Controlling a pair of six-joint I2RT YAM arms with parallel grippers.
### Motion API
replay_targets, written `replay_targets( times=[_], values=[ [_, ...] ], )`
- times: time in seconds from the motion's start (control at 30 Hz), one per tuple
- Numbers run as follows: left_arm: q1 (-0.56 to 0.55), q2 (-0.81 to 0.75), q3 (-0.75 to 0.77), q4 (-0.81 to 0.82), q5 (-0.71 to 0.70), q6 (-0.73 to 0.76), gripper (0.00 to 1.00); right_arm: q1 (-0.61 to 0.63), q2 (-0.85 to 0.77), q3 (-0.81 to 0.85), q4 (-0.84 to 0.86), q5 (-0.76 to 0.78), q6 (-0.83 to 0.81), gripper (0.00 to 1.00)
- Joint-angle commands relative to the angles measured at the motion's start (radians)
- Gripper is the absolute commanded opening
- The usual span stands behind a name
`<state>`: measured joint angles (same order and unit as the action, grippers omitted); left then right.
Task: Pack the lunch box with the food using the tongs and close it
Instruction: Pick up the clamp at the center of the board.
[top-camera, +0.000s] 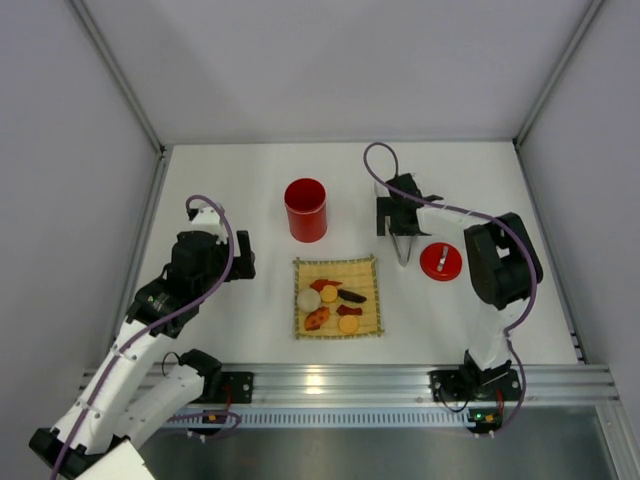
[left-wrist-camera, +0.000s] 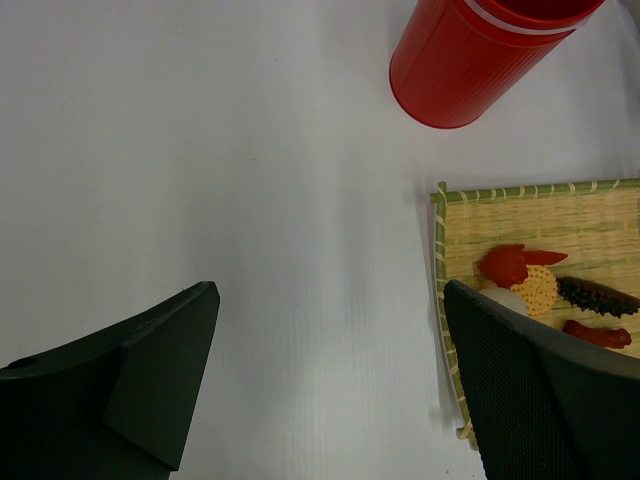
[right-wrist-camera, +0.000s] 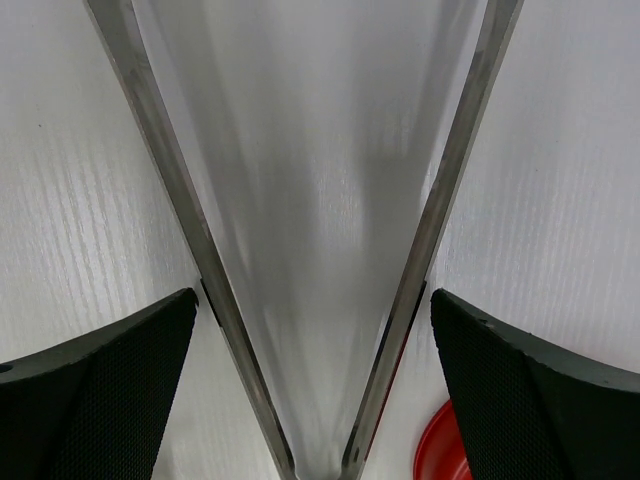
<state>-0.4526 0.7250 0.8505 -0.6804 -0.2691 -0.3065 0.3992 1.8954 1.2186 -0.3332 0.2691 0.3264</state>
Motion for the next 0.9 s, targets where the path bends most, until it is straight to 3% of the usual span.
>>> replay_targets(
  times=[0.0,0.33,0.73,0.87],
  values=[
    [-0.001,0.004,-0.005,0.042,-0.001,0.009,0.99,0.012,0.016,0.039,0.013,0.021,0.016,0.98],
    [-0.003,0.011,-0.002,0.038,-0.002,0.007,0.99,0.001,0.033,0.032,0.023,-0.022,0.039,0.91],
    [-0.001,0.028,0.025,0.013,0.004,-0.009,0.99,-0.02,-0.007,-0.028,0.06,-0.073,0.053,0.6],
    [-0.003,0.017,0.05,-0.024,-0.015,-0.035,0.99,-0.019,-0.042,-0.039,0.057,-0.065,0.053,0.55]
  ],
)
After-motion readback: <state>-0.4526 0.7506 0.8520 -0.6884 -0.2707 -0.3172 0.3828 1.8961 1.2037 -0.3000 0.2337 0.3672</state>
